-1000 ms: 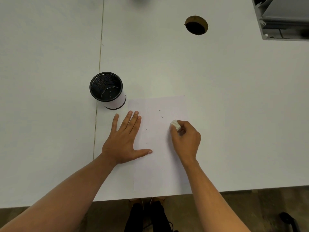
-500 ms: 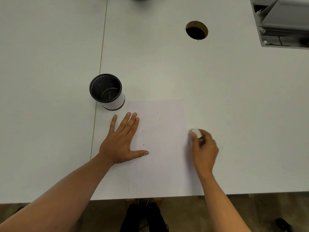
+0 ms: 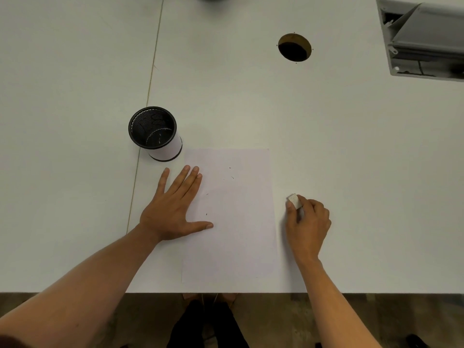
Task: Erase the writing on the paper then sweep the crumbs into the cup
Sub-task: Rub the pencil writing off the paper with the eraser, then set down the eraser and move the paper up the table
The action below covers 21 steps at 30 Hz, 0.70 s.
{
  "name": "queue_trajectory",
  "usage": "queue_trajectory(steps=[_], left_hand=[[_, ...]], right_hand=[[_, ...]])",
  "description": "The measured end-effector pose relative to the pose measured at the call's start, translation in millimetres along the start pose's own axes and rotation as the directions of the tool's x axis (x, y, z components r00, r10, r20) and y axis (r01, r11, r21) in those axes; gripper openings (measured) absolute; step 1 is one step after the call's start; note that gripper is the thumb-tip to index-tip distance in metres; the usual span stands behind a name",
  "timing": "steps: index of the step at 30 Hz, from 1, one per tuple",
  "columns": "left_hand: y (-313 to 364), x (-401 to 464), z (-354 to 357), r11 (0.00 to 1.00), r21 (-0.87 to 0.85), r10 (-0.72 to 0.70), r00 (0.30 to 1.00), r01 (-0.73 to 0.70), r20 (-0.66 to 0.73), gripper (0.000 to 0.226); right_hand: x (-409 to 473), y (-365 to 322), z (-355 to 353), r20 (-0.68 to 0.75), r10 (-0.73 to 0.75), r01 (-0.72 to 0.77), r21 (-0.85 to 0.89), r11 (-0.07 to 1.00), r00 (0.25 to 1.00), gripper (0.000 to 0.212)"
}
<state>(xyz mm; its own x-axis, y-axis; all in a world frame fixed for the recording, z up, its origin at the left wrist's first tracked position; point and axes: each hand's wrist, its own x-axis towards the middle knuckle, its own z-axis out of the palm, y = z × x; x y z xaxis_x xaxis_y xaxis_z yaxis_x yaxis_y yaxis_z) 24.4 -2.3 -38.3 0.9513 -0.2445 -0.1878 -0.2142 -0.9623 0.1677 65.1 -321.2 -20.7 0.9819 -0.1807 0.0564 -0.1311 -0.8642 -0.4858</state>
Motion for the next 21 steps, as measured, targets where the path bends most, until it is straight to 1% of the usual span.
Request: queue_trajectory(steps=[5,8,12,15,16,18,20,21], left_hand=[[0,-1,0,1.000,0.006,-0.004,1.000,0.004,0.004,0.116],[0,-1,-1,1.000,-0.004,0.003,1.000,-0.003,-0.002,0.115],[0,-1,-2,1.000,-0.019,0.006,1.000,-0.006,-0.008,0.115],[-1,-1,-1,1.000,-0.026,0.008,1.000,-0.009,-0.021,0.115],[-1,-1,-1,1.000,-0.028,0.009,1.000,-0.010,-0.023,0.115],[-1,-1,-1,0.999,-0.032,0.014,0.999,-0.015,-0.031,0.115],[-2,-1,-1,0.999,-0.041,0.016,0.999,-0.018,-0.043,0.114],[-2,-1,-1,0.999,-0.045,0.018,0.999,-0.020,-0.046,0.114]], right_hand=[[2,0,-2,-0.014,0.025,-0.025,-0.020,0.999,1.000,0.026],[1,-2,-2,-0.003,0.065,-0.065,-0.007,0.998,0.998,0.031],[-4,-12,-4,0.009,0.118,-0.118,0.072,0.990,0.993,0.039],[-16,-28,-6,-0.025,0.098,-0.095,0.114,0.989,0.995,0.037],[-22,-34,-6,-0.012,0.074,-0.073,0.115,0.991,0.997,0.037],[-35,-45,-3,0.067,0.029,-0.036,0.118,0.992,0.997,0.036],[-44,-55,0,0.156,0.031,-0.046,0.093,0.995,0.987,0.041],[-48,-60,2,0.175,0.049,-0.060,0.055,0.997,0.983,0.046]])
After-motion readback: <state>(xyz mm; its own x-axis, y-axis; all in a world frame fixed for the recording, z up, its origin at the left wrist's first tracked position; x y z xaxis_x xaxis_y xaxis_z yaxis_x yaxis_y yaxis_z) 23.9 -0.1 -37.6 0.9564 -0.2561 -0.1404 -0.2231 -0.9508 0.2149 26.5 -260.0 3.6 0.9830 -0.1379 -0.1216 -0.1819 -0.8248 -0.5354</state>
